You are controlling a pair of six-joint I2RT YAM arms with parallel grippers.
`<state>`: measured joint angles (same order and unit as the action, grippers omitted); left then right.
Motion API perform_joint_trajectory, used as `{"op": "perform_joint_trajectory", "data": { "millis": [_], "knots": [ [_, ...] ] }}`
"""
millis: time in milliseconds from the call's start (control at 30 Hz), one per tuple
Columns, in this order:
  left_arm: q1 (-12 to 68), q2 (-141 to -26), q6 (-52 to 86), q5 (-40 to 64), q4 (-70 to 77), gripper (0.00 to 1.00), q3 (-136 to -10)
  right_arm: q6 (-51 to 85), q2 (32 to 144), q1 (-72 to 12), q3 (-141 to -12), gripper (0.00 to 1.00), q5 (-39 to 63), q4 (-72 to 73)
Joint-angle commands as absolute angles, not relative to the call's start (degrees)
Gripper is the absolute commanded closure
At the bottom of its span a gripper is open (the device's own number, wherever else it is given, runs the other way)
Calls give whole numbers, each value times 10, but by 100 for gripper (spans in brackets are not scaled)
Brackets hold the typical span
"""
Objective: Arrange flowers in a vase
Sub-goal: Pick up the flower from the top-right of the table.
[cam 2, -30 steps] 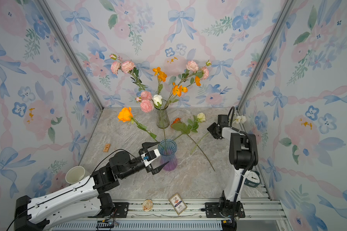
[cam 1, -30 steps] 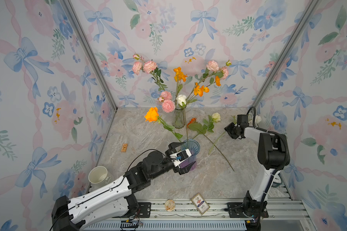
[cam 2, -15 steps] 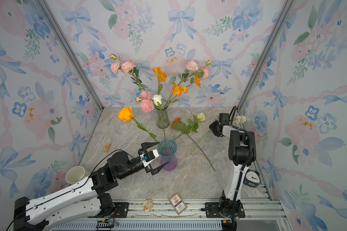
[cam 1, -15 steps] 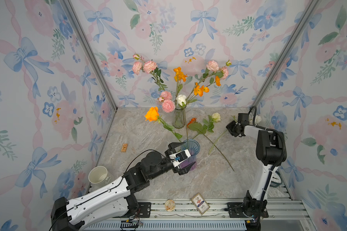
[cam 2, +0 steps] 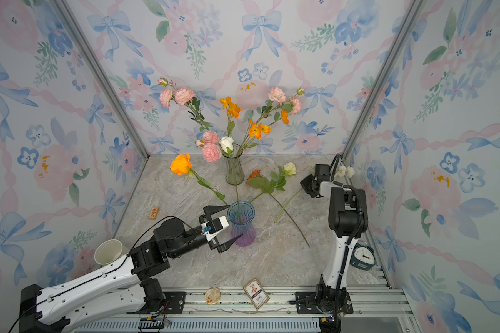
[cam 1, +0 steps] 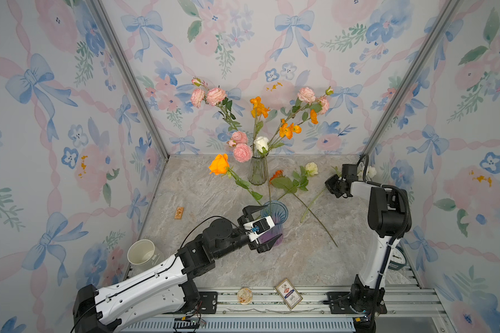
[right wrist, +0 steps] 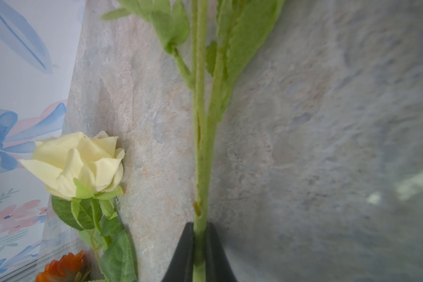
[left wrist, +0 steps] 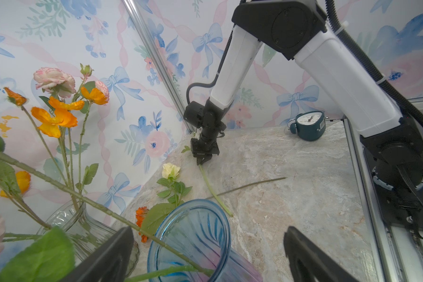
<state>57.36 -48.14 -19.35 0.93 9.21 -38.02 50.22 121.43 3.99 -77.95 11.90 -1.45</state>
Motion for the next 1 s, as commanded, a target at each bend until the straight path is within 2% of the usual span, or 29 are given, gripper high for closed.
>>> {"op": "perform_joint_trajectory", "data": {
  "millis": [0,100,567,733,967],
  "knots": [
    [576,-473,-200,18,95,2,-377,501,1225,33,-769,93,126,-13],
    [576,-472,-200,20,95,2,-377,491,1209,28,-760,100,121,-6],
    [575,-462,-201,23,95,2,-375,294,982,-54,-708,100,8,-1],
    [575,-448,-207,22,92,2,-373,241,866,-94,-657,100,-29,6],
    [572,-423,-227,40,67,2,-378,193,679,-194,-585,100,-91,35]
  ]
}}
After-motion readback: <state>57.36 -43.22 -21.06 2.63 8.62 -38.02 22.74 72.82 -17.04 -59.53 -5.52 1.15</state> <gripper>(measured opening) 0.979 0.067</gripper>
